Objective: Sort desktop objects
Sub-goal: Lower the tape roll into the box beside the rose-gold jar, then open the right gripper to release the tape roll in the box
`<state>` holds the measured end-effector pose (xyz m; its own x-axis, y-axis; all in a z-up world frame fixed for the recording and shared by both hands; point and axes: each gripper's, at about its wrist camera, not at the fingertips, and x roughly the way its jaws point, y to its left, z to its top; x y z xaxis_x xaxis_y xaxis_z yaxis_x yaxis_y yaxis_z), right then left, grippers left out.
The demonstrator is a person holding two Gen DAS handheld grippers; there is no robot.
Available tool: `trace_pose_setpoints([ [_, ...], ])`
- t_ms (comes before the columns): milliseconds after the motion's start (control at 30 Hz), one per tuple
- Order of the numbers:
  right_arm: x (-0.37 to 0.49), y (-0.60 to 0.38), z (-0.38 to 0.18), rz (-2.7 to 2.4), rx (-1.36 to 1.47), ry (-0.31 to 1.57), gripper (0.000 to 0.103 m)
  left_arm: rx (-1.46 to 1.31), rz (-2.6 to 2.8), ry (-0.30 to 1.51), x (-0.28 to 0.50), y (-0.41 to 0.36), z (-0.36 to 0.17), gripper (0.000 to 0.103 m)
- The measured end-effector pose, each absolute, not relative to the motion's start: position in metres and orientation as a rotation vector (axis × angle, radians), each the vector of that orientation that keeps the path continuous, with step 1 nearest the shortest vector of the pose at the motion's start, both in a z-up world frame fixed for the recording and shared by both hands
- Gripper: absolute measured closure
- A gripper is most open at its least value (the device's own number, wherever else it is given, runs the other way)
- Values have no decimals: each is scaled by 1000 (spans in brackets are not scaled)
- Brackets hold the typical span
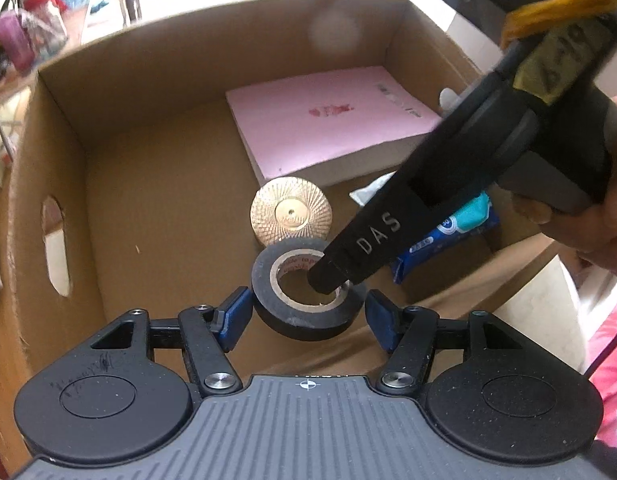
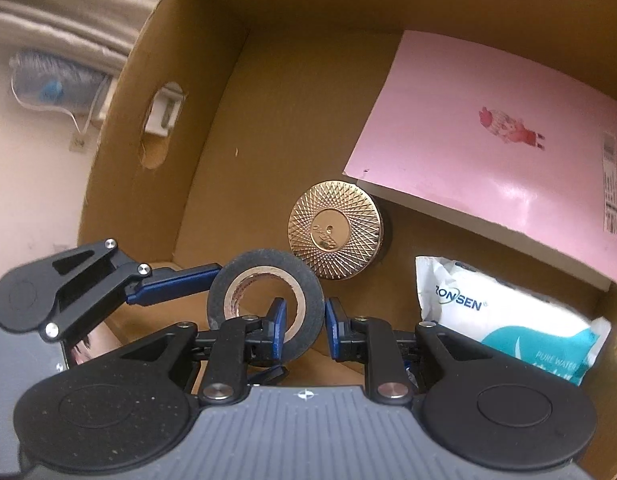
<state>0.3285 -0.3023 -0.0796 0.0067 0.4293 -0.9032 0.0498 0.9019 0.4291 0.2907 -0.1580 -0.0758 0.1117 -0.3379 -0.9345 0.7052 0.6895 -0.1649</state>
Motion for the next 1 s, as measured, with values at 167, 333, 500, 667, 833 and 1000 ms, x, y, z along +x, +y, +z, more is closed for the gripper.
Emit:
trace_pose_setpoints([
  [167, 326, -292, -89, 320, 340, 1608, 80, 297, -795, 1300, 300, -153, -80, 44],
  [333, 324, -287, -93, 303, 283, 1600, 80, 310, -802, 1313, 301, -156, -86, 45],
  [500, 320, -286, -97, 277, 242, 1613, 80, 278, -830, 1336, 305, -162, -90, 45],
  [667, 319, -287, -95, 259, 248, 1626, 79, 278, -834, 1333, 308, -162, -91, 43],
  [833, 314, -282, -91, 247, 218, 1621, 77, 229, -829, 1354, 314, -156, -93, 40],
  [1000, 308, -280, -78, 271, 231, 1563, 77, 219, -826, 1339, 317, -148, -90, 37],
])
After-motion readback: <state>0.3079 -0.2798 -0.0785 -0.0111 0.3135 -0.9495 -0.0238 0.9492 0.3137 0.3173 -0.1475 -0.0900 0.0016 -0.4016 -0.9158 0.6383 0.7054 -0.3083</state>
